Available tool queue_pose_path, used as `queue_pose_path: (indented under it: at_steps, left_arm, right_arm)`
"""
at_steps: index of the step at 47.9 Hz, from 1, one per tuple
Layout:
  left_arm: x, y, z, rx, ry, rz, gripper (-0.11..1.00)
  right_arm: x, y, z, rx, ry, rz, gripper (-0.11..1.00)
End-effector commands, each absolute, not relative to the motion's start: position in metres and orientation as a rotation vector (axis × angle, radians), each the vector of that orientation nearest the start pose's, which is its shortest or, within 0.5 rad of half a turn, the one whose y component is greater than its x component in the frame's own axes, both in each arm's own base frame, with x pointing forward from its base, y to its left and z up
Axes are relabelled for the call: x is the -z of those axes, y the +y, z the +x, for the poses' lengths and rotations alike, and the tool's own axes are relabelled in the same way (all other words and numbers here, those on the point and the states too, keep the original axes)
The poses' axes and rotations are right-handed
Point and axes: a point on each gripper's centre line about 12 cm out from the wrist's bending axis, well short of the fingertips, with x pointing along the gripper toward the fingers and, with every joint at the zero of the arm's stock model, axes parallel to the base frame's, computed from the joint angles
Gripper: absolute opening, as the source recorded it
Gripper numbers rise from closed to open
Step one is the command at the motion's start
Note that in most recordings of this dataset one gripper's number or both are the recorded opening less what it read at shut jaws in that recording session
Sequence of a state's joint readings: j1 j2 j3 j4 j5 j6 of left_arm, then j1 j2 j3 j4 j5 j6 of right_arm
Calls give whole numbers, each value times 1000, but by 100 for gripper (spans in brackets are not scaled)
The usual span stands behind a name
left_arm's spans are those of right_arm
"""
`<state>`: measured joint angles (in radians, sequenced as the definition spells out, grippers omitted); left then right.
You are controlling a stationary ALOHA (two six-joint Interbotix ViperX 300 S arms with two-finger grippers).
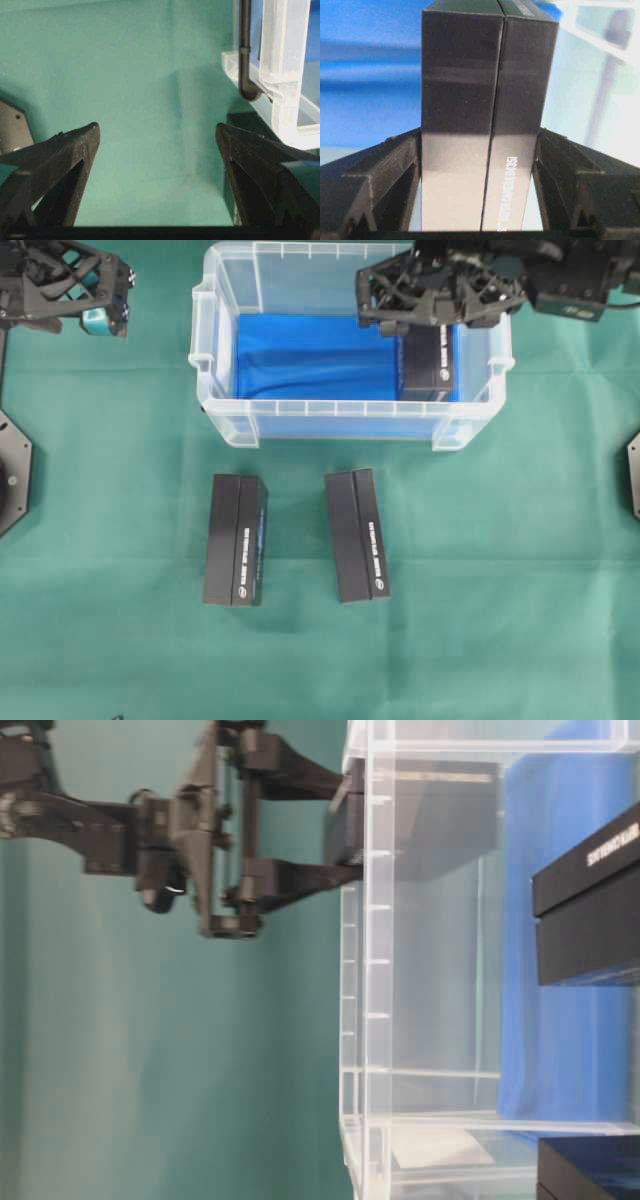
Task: Take out the box from the case.
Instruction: 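Lift the right black box up out of the bin with the right gripper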
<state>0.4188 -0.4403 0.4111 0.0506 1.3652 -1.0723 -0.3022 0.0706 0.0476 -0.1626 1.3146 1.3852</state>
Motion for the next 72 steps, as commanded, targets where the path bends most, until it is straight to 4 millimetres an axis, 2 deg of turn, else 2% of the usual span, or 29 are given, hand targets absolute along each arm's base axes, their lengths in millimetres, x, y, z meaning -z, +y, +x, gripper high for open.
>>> queue_pose_path:
  at_steps: [1,30,72]
  left_arm:
    - [-325,107,228,-1062,976,-1125,100]
    - [-325,107,228,-1061,977,-1123,100]
    - [-325,106,227,-1062,974,-1126,100]
  right_arm:
    - [-310,-133,366,1246,893,1185,65]
    - [-393,-125,347,1243,882,1180,65]
    - [-394,-125,344,1259,902,1169,65]
